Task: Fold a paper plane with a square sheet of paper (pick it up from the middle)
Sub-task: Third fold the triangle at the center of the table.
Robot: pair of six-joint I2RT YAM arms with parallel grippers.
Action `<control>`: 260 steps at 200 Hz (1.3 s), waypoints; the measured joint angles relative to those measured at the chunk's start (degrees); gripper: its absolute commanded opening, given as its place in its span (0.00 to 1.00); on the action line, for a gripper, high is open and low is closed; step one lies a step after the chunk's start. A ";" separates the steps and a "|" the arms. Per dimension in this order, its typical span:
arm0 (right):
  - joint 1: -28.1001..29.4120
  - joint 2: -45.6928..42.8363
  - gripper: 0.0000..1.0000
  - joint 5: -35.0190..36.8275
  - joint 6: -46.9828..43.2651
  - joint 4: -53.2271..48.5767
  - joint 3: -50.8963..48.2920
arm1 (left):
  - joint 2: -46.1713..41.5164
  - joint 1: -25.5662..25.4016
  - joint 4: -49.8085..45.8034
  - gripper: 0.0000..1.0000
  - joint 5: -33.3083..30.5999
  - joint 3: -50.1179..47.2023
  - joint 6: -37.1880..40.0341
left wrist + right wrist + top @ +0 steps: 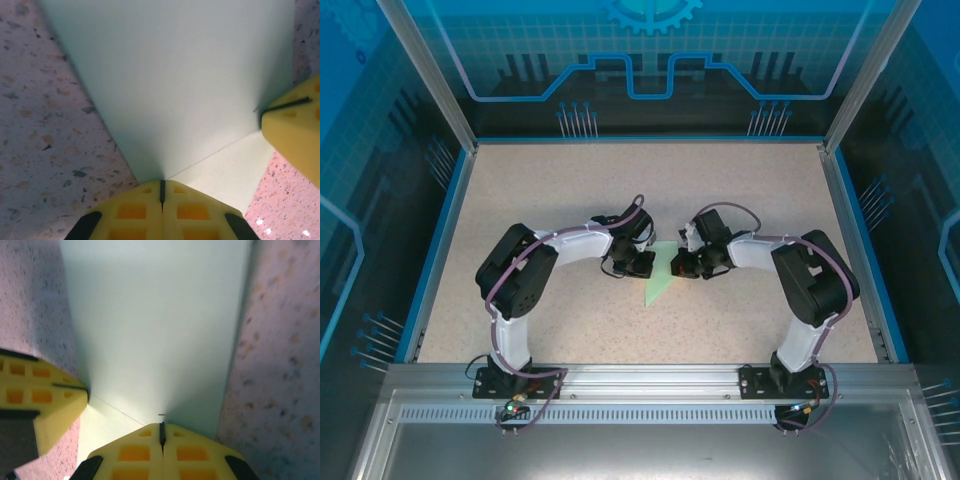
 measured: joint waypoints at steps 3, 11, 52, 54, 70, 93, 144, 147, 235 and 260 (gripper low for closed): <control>0.11 -0.22 0.00 0.00 0.00 0.11 -0.26 | -0.09 0.00 0.02 0.08 -0.07 -0.11 0.02; 0.52 -0.83 0.00 0.00 0.22 0.24 -1.07 | -0.28 0.00 0.00 0.09 -0.31 -0.31 0.35; 3.04 -3.50 0.00 0.22 2.38 0.68 -4.17 | -1.20 0.02 -1.68 0.14 -1.79 -0.68 1.44; 3.13 -3.65 0.00 0.26 2.49 0.66 -4.31 | -1.29 0.02 -1.81 0.14 -1.86 -0.70 1.46; 3.74 -4.35 0.00 0.85 3.50 0.59 -4.87 | -2.34 0.17 -3.30 0.19 -2.47 -0.98 1.70; 4.11 -4.52 0.00 1.31 4.68 0.59 -4.94 | -4.83 0.39 -4.66 0.26 -2.99 -0.98 2.51; 4.11 -4.74 0.00 1.25 6.91 0.59 -4.94 | -14.82 -1.33 -5.64 0.41 -4.87 -1.27 3.78; 4.09 -4.81 0.00 1.18 7.02 0.59 -4.94 | -15.61 -1.68 -5.60 0.41 -4.94 -1.40 3.91; 1.73 -9.18 0.00 -1.53 6.19 -2.80 -2.56 | -20.55 -10.49 1.66 0.42 -6.34 -13.77 5.53; 0.96 -10.01 0.00 -1.88 5.77 -3.85 -2.56 | -18.40 -10.78 4.44 0.42 -6.25 -14.05 5.84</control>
